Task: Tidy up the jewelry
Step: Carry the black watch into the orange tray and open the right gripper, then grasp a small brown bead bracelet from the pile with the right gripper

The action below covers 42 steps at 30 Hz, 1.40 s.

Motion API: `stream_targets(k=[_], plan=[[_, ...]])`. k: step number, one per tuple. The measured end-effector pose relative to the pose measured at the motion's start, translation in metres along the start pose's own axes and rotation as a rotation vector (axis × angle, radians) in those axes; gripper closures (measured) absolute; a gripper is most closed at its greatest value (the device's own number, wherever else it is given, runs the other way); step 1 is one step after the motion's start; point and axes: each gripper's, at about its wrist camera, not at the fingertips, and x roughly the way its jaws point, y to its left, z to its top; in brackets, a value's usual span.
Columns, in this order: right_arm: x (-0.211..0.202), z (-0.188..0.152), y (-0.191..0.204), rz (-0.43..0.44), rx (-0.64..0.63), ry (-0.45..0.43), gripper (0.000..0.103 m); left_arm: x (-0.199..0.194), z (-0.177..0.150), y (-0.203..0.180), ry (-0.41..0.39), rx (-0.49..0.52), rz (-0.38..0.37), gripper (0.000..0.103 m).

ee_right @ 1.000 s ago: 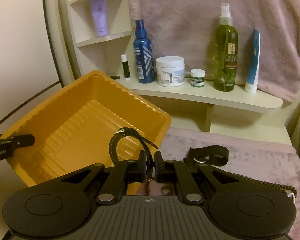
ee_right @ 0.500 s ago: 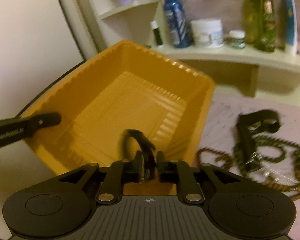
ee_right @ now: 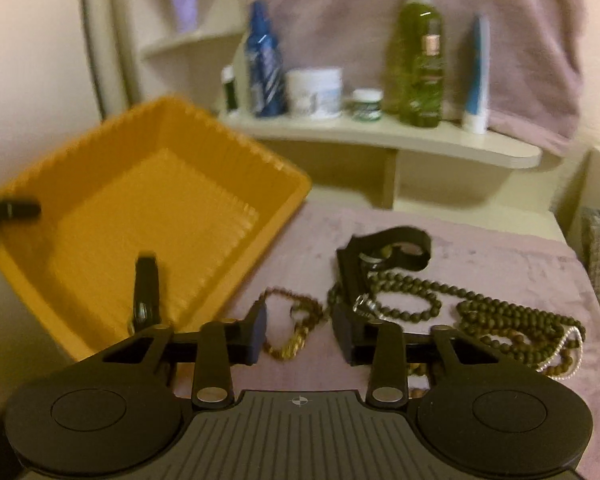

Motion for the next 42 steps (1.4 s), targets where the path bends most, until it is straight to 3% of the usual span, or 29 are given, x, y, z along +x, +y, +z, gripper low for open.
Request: stream_targets(k=[4, 21, 26, 42], plan=[[0.017, -0.009, 0.006, -0.006, -0.014, 0.044, 0.080, -0.002, 0.000, -0.001, -0.004, 0.005, -0.003, 0.096], [0.042, -0.009, 0.008, -0.066, 0.038, 0.084, 0.083, -0.002, -0.001, -0.001, -0.002, 0.010, 0.002, 0.096], [0.041, -0.009, 0.008, -0.067, 0.050, 0.084, 0.097, -0.002, -0.001, -0.001, -0.003, 0.008, 0.004, 0.096], [-0.003, 0.014, -0.005, -0.118, 0.041, -0.025, 0.100, -0.001, 0.004, 0.001, -0.020, 0.012, 0.003, 0.096]])
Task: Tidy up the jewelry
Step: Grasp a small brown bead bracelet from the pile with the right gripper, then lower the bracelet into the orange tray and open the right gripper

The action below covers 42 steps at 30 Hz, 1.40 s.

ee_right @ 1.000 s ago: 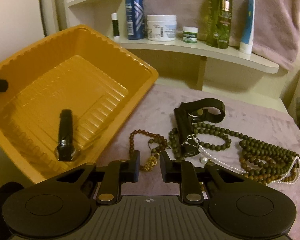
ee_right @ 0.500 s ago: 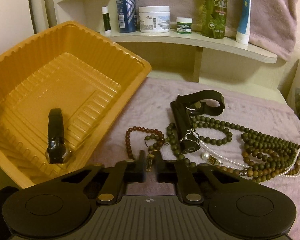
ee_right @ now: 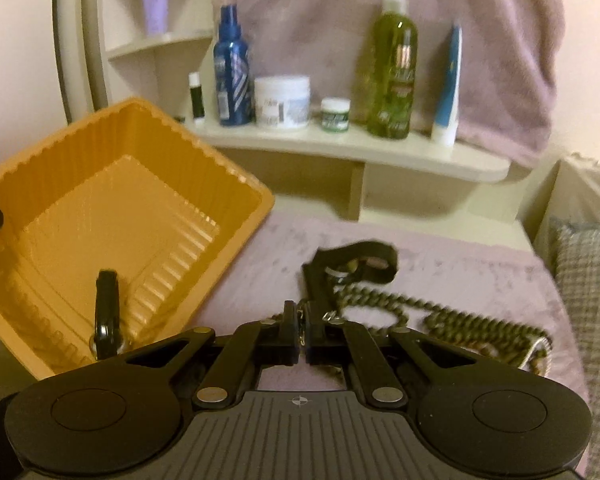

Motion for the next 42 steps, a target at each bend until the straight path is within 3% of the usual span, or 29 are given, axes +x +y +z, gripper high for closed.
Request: stream_targets(k=[13, 26, 33, 42], plan=[[-0.023, 0.033, -0.003, -0.004, -0.006, -0.074, 0.100, 0.000, 0.001, 0.003, 0.003, -0.010, -0.007, 0.096], [-0.036, 0.065, 0.031, 0.154, -0.052, -0.141, 0.100, -0.002, 0.000, 0.002, 0.004, -0.014, -0.008, 0.096], [-0.024, 0.074, 0.052, 0.296, -0.070, -0.118, 0.100, -0.002, 0.000, 0.002, 0.007, -0.018, -0.008, 0.096], [0.002, 0.065, 0.076, 0.309, -0.147, -0.047, 0.100, -0.002, 0.000, 0.003, 0.011, -0.024, -0.008, 0.096]])
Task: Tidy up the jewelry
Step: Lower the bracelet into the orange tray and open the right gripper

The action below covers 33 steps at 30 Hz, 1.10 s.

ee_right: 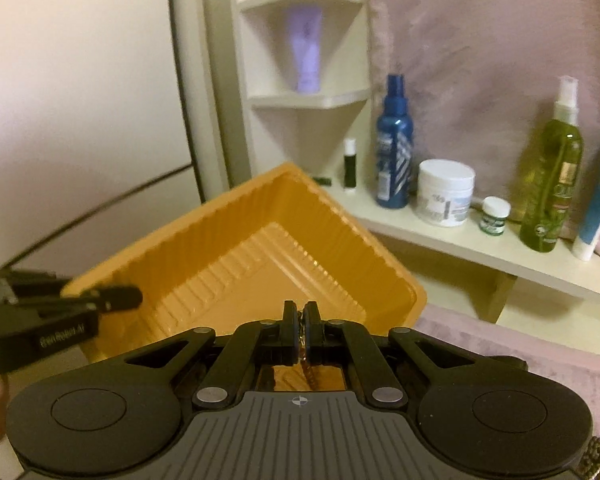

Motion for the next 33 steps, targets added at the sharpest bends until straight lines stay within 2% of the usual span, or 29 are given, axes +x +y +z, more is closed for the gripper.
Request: stream_targets(k=[4, 9, 10, 11, 13, 18, 24, 33], plan=[[0.008, -0.005, 0.002, 0.041, 0.008, 0.024, 0.100, 0.000, 0.000, 0.000, 0.001, -0.002, -0.001, 0.096], [0.010, -0.012, 0.003, 0.075, 0.008, 0.009, 0.098, 0.002, 0.000, 0.002, 0.005, -0.008, -0.002, 0.096], [0.009, -0.012, 0.003, 0.074, 0.009, 0.004, 0.091, 0.002, 0.000, 0.002, 0.005, -0.009, -0.002, 0.096], [0.006, -0.014, 0.001, 0.069, 0.014, -0.002, 0.075, 0.002, 0.000, 0.002, 0.005, -0.009, -0.002, 0.096], [-0.001, -0.017, -0.004, 0.044, 0.037, -0.025, 0.058, 0.002, 0.000, 0.002, 0.004, -0.008, -0.002, 0.096], [-0.023, -0.035, -0.027, -0.083, 0.110, -0.042, 0.057, 0.003, 0.000, 0.003, 0.006, -0.009, -0.002, 0.096], [-0.048, -0.067, -0.059, -0.242, 0.201, -0.010, 0.057, 0.003, 0.000, 0.002, 0.006, -0.005, 0.000, 0.096], [-0.074, -0.103, -0.091, -0.348, 0.304, 0.022, 0.057, 0.002, 0.001, 0.000, 0.002, 0.011, 0.006, 0.096]])
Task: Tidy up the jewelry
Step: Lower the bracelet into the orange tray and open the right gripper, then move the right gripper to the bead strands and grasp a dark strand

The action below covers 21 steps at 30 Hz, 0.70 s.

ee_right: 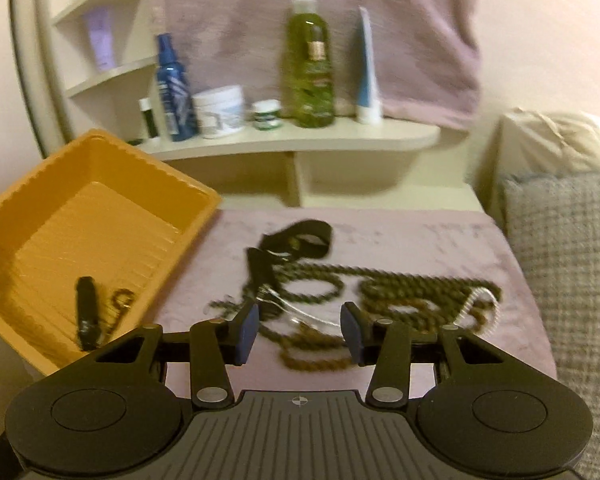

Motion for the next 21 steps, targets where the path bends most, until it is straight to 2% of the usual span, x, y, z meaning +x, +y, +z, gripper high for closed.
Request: stream_targets(k=[6, 21], plan=[[0.002, -0.006, -0.011, -0.038, 0.021, 0.020, 0.057, -0.002, 0.000, -0.002, -0.001, 0.008, 0.003, 0.096], [0.019, -0.012, -0.014, -0.070, -0.005, 0.050, 0.057, -0.002, 0.001, -0.003, 0.000, 0.014, 0.005, 0.096]])
